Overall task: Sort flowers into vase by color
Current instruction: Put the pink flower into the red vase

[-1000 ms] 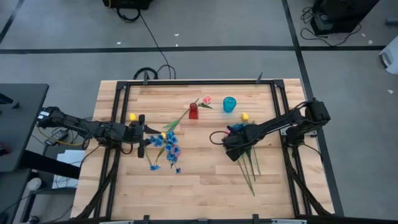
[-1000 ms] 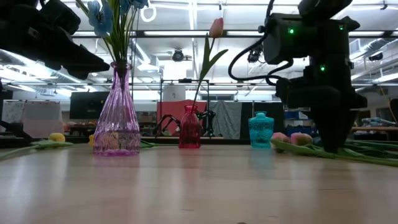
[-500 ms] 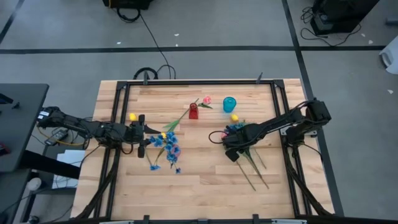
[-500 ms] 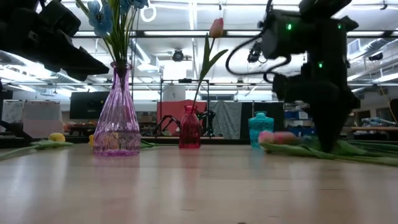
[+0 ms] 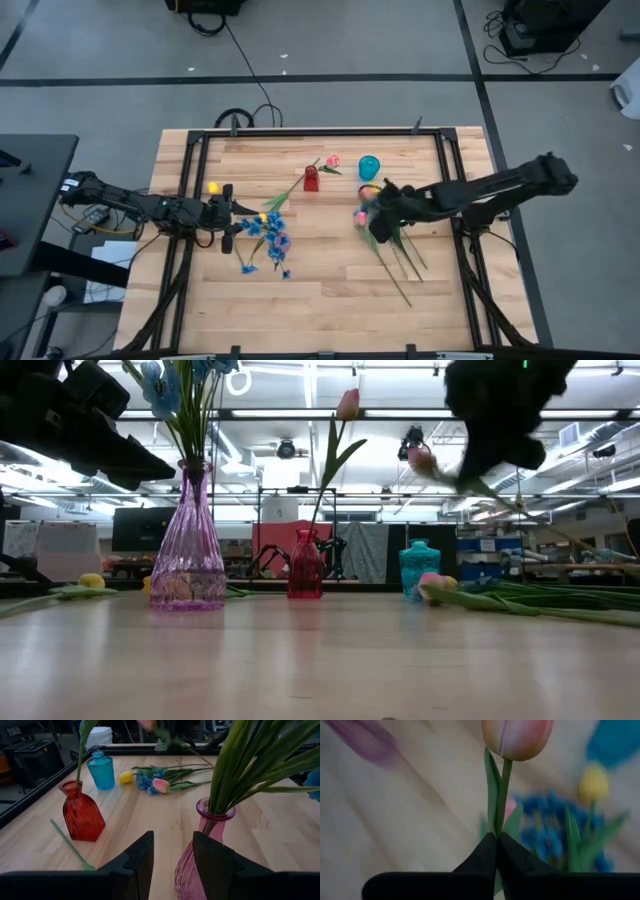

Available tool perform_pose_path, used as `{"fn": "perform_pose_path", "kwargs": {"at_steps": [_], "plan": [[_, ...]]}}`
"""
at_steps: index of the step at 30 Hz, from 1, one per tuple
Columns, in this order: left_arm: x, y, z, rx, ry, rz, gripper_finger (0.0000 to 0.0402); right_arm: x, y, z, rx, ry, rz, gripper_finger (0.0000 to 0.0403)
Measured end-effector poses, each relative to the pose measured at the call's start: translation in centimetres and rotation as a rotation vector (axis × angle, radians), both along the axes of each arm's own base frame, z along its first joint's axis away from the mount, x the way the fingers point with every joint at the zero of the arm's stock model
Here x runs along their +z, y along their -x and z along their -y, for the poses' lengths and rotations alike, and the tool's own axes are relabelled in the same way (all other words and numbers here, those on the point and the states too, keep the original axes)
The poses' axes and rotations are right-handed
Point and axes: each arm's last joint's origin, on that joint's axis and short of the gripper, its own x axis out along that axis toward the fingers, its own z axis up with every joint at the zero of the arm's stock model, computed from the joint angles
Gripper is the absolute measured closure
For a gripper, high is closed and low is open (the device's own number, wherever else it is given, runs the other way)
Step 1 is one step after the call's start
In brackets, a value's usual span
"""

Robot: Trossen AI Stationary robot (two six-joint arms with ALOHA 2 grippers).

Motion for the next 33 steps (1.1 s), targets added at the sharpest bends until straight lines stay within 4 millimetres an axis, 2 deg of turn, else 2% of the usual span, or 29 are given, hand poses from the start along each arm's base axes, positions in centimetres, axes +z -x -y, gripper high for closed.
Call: {"fn": "perform_pose_path", "kwargs": {"at_steps": [6, 9, 12, 16, 21, 23, 29, 33], "plan": [[-0.1, 0.0, 0.0, 0.000, -0.002, -0.009, 0.0259, 4.8, -0.3, -1.2, 0.142, 0.170, 0.410, 0.0380], [-0.1, 0.0, 0.0, 0.000, -0.002, -0.009, 0.0259, 6.0, -1.0, -1.7, 0.222, 0.244, 0.533, 0.0379], [-0.1, 0.0, 0.0, 0.000, -0.002, -0.009, 0.0259, 6.6, -1.4, -1.8, 0.237, 0.338, 0.580, 0.0379], [-0.1, 0.0, 0.0, 0.001, 0.001, -0.010, 0.0259, 7.0, -2.6, -1.8, 0.239, 0.474, 0.634, 0.0379], [-0.1, 0.0, 0.0, 0.002, 0.002, -0.013, 0.0259, 7.0, -5.0, -2.5, 0.407, 0.575, 0.773, 0.0379], [-0.1, 0.0, 0.0, 0.003, 0.002, -0.010, 0.0259, 6.7, -5.9, -2.5, 0.420, 0.630, 0.790, 0.0379], [-0.1, 0.0, 0.0, 0.011, 0.001, -0.009, 0.0259, 5.2, -7.9, -1.9, 0.370, 0.848, 0.706, 0.0379], [-0.2, 0.0, 0.0, 0.013, 0.008, -0.015, 0.0259, 4.3, -7.8, -0.6, 0.370, 0.853, 0.567, 0.0379]]}}
